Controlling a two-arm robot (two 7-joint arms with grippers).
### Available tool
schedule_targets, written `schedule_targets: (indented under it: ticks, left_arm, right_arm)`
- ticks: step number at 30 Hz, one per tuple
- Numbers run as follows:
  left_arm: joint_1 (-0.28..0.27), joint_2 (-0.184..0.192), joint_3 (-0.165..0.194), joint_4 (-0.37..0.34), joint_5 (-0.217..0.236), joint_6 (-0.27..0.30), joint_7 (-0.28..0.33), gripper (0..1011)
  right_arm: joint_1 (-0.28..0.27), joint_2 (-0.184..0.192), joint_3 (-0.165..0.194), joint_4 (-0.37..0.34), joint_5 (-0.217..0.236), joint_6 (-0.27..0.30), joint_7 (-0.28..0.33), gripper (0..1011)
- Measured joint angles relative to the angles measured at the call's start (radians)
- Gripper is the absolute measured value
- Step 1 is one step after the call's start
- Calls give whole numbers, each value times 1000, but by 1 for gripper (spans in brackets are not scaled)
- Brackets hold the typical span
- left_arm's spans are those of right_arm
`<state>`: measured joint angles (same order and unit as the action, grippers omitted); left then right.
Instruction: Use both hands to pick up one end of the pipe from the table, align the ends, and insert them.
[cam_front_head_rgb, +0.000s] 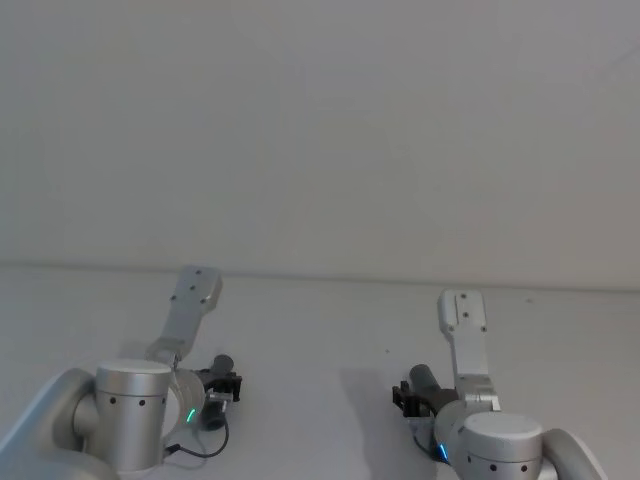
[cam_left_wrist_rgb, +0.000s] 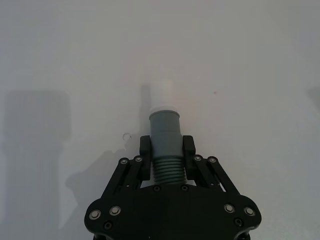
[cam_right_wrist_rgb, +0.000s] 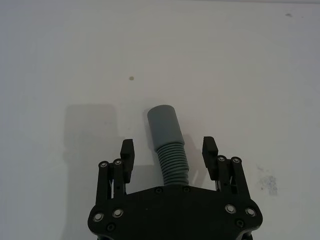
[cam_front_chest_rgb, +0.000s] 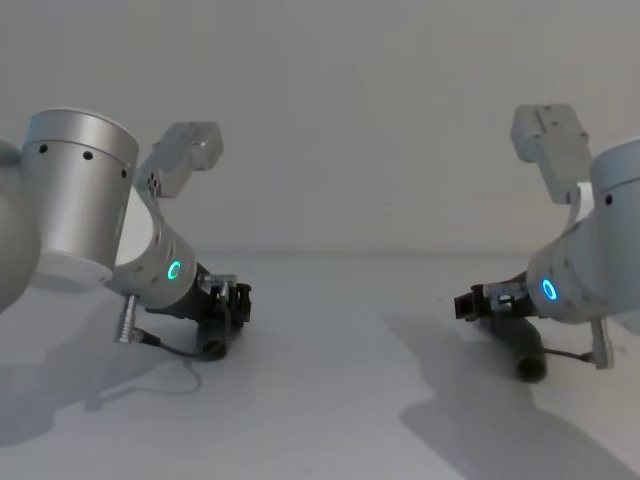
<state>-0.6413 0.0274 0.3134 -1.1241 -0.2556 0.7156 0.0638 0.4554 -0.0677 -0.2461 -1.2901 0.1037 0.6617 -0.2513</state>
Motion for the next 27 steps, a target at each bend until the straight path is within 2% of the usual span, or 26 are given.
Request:
schedule_targets:
  ticks: [11, 27]
  left_arm:
    - [0, 0, 0, 0, 0, 0, 0, 336]
    - [0, 0, 0, 0, 0, 0, 0, 336]
  right_arm:
    - [20, 1, 6, 50, -8, -32, 18, 828]
    - [30, 5, 12, 75, -11, -38, 41, 828]
